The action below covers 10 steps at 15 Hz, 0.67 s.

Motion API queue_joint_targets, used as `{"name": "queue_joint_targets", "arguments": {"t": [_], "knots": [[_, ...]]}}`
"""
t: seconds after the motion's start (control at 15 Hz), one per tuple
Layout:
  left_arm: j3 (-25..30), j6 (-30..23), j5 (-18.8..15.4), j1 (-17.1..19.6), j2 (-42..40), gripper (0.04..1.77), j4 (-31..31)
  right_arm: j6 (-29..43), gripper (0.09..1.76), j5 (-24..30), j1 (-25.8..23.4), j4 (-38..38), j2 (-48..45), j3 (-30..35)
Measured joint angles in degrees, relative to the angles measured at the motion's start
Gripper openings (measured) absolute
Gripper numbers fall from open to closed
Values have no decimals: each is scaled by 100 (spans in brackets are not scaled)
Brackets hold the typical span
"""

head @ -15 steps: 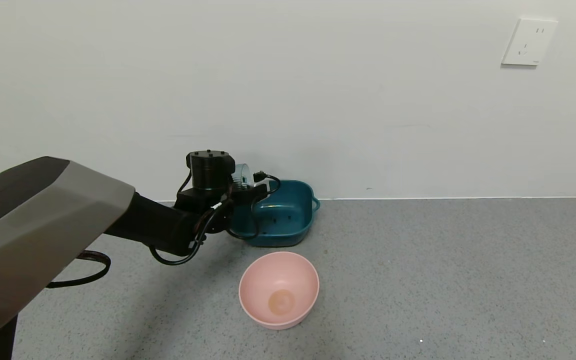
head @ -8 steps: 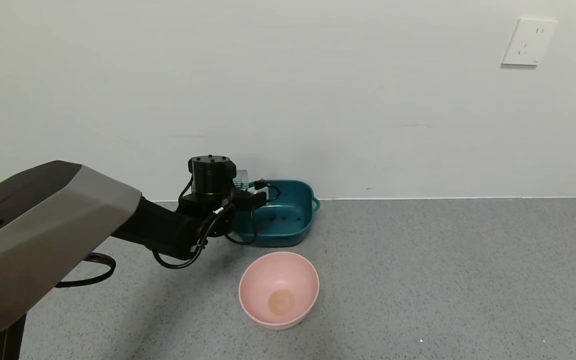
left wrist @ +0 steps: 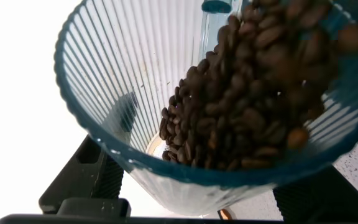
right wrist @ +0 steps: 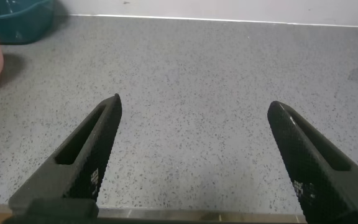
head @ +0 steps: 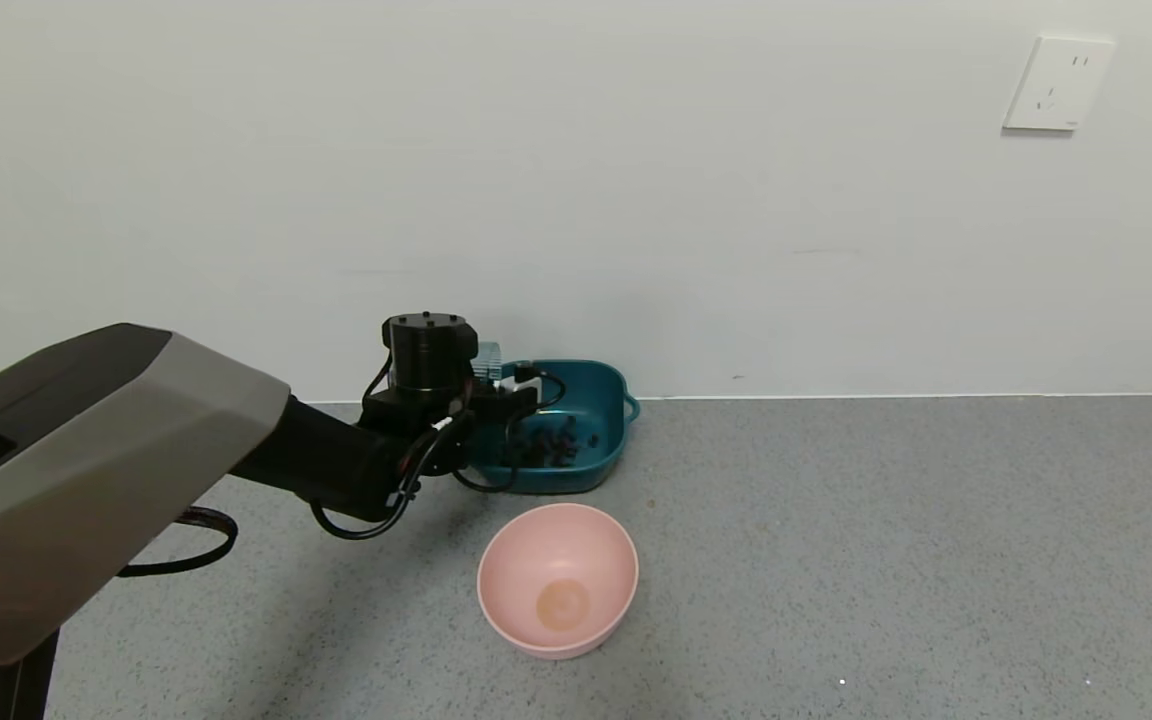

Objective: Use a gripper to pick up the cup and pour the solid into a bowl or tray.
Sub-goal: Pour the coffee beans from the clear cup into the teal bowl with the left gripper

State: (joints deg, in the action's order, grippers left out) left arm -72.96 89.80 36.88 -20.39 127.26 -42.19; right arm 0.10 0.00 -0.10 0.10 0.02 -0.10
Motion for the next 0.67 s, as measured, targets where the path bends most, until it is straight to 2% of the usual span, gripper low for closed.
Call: {"name": "queue_joint_targets", "arguments": {"t": [0.67], "knots": [[22, 265, 27, -5, -2, 132, -204, 0, 171, 0, 0, 0, 0, 0]]}}
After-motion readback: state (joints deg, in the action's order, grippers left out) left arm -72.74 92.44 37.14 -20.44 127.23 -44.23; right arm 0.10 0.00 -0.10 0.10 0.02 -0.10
